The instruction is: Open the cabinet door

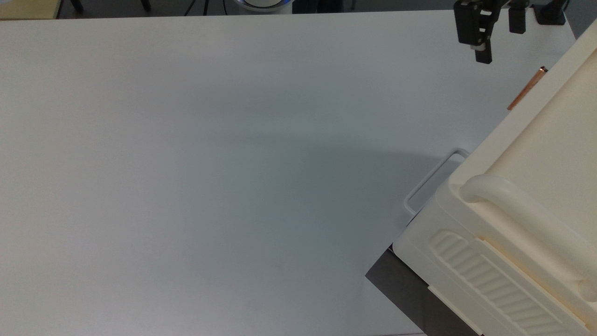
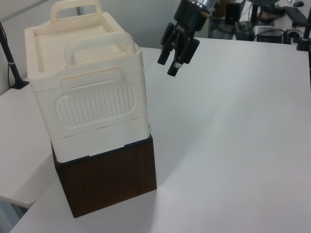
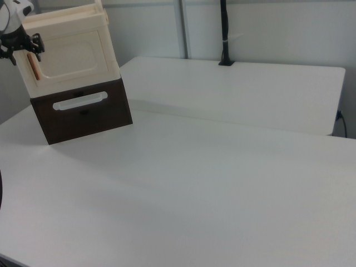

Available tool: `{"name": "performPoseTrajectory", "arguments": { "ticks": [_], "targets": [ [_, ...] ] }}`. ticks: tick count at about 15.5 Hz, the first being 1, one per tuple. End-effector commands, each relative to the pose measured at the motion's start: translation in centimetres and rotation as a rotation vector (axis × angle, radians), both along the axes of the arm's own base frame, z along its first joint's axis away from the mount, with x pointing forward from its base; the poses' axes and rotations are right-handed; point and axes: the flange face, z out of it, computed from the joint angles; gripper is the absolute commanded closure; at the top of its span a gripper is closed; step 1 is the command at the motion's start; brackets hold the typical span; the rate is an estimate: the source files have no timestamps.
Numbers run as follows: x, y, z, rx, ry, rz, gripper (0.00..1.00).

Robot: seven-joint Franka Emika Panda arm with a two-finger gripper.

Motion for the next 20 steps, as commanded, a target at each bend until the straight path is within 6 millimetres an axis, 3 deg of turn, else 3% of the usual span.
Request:
{"name": "performPoseTrajectory", "arguments": {
  "ticks": [1,3,5,7,11,15,20],
  "targets": [
    [0.4,1.7,-0.3,-0.010,-0.032,0.012,0.26],
    [0.8,2.3,-1.0,-0.017,-0.028,0.012,0.29],
    [1.8,3.4,-3.1,-0.036,-0.014,0.004,0.32],
    [2.2,5.0,-3.2,-0.008,-0.039,-0.021,0.33],
    [2.4,5.3,-2.8,0.004,-0.084,-0.039,0.33],
    [1.9,6.4,-3.4,-0.051,-0.112,-0.023,0.44],
    [2.1,6.0,-3.3,-0.060,-0.118,-0.026,0.61]
  ]
}}
